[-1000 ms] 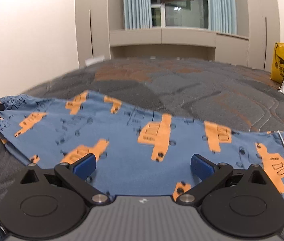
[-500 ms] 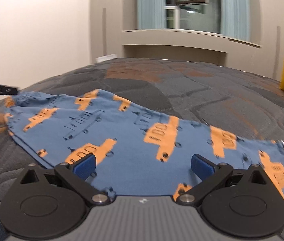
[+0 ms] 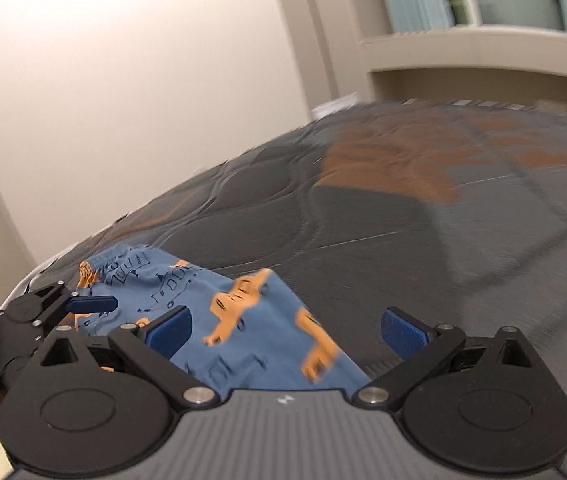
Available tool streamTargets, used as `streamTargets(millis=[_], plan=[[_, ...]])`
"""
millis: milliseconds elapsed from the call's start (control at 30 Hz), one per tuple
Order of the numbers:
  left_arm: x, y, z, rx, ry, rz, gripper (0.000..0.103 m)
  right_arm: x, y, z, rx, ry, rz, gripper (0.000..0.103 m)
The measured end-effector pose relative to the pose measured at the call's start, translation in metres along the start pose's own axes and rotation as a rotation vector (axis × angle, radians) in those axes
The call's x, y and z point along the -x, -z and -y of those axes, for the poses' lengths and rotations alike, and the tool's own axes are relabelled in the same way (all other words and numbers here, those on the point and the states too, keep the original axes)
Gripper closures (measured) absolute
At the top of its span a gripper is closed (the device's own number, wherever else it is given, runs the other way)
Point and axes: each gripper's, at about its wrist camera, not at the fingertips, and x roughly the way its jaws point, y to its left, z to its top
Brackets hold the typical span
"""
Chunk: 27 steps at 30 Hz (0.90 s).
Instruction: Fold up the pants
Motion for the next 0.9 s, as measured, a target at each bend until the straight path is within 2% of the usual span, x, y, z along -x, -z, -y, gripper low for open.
streamTargets(millis=[67,100,133,167,233,333,467,567,700,767,800,833,867,900], plan=[[-0.004,0.000,-0.007,0.041,0.031,-0.020,0.001,-0.033,-0.013,-0.002,0.018,-0.049,-0.054,0.008],[-0.004,0.000,-0.011,0.062,0.047,-0.027,0.001,-0.047,-0.018,-0.004,0.024,-0.062,-0.072,0.016],[-0.005,0.000,-0.014,0.083,0.062,-0.034,0.001,-0.061,-0.024,-0.005,0.032,-0.074,-0.091,0.027],[-0.007,0.001,-0.017,0.103,0.076,-0.040,0.000,-0.070,-0.027,-0.006,0.042,-0.080,-0.102,0.033],[-0.009,0.002,-0.023,0.142,0.101,-0.049,0.000,-0.085,-0.029,-0.011,0.078,-0.095,-0.129,0.064],[-0.008,0.003,-0.022,0.145,0.103,-0.046,0.000,-0.090,-0.021,-0.023,0.174,-0.034,-0.142,0.083],[-0.008,0.003,-0.023,0.150,0.106,-0.044,0.000,-0.082,-0.006,-0.038,0.243,0.013,-0.121,0.084],[-0.009,0.003,-0.023,0.151,0.107,-0.045,0.000,-0.079,-0.002,-0.042,0.236,-0.015,-0.144,0.082],[-0.008,0.003,-0.024,0.152,0.107,-0.045,0.000,-0.086,-0.011,-0.037,0.163,-0.076,-0.174,0.070],[-0.008,0.002,-0.024,0.152,0.108,-0.046,0.000,-0.088,-0.016,-0.035,0.140,-0.080,-0.165,0.069],[-0.008,0.002,-0.024,0.152,0.108,-0.046,0.000,-0.090,-0.018,-0.035,0.126,-0.071,-0.158,0.072],[-0.008,0.003,-0.024,0.152,0.107,-0.046,0.000,-0.092,-0.020,-0.035,0.113,-0.057,-0.152,0.088],[-0.008,0.003,-0.024,0.152,0.107,-0.046,0.000,-0.094,-0.020,-0.035,0.111,-0.040,-0.147,0.093],[-0.008,0.002,-0.024,0.152,0.107,-0.046,0.000,-0.096,-0.021,-0.036,0.117,-0.011,-0.137,0.094]])
